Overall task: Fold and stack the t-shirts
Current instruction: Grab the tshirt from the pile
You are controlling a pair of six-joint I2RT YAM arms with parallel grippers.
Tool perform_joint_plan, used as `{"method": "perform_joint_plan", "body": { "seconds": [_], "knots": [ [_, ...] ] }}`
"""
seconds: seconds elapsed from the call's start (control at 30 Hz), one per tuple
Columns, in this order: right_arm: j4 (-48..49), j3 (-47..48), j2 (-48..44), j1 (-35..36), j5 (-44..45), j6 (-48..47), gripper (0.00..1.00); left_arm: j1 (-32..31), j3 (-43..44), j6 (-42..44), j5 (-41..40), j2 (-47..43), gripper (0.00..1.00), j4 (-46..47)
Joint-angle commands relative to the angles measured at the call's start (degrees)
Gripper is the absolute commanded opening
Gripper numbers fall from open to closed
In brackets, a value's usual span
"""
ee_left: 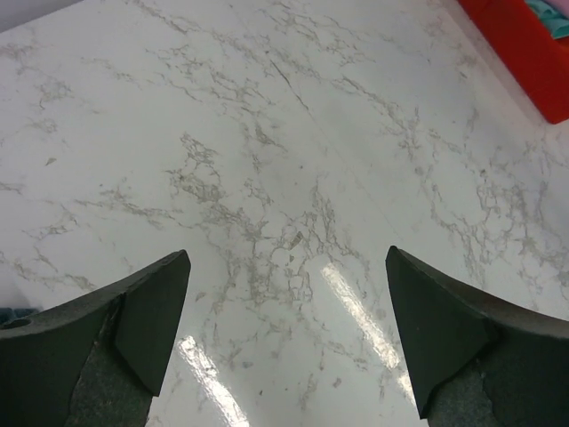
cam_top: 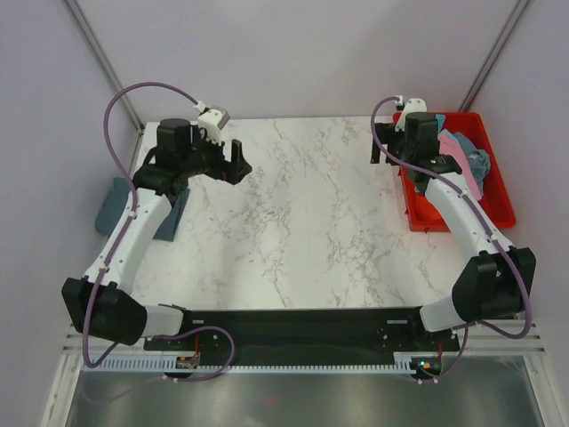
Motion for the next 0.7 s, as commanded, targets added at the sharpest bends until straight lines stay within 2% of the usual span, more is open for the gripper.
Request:
{"method": "perform_joint_plan", "body": {
  "seconds": [0.0, 0.1, 0.27, 0.37, 0.4, 0.43, 0.5, 0.57, 0.67],
  "knots": [
    [3.4, 4.2, 0.8, 0.2, 4.6, -0.7, 0.98, 0.1, 3.2, 5.3, -0.7, 1.3, 0.99, -3.5],
    [0.8, 6.4, 1.7, 0.0, 3.1, -5.6, 0.98, 0.1, 5.8, 1.9, -0.8, 1.4, 0.99, -3.6],
    [-1.5, 8.6, 0.7, -2.4, 5.5, -9.5, 0.98, 0.1, 5.7, 4.0, 3.7, -0.7, 0.99, -1.2],
    [-4.8, 10.9, 3.3, -8.5, 7.4, -6.9, 0.98, 0.3, 0.4, 4.2, 3.8, -2.4, 0.99, 0.5],
    [-6.3, 11.7, 4.3, -13.8, 7.4, -2.2, 0.97, 0.3, 0.0, 4.2, 3.8, -2.7, 0.99, 0.5],
    [-7.7, 12.7, 5.3, -16.2, 5.9, 0.1, 0.97, 0.3, -0.6, 1.1, 0.4, -2.9, 0.99, 3.6],
    [-8.9, 11.5, 7.4, -22.6, 1.7, 4.2, 0.93, 0.3, -3.5, -0.4, -0.5, -4.3, 0.99, 4.0],
    [-8.3, 10.0, 10.0, -24.4, 0.2, 5.9, 0.93, 0.5, -7.2, -0.2, -0.9, -5.9, 0.99, 4.7],
    [-7.2, 10.7, 13.5, -24.8, -2.2, 2.0, 0.95, 0.6, -9.3, -0.4, -3.2, -6.9, 0.99, 5.2]
  ]
}}
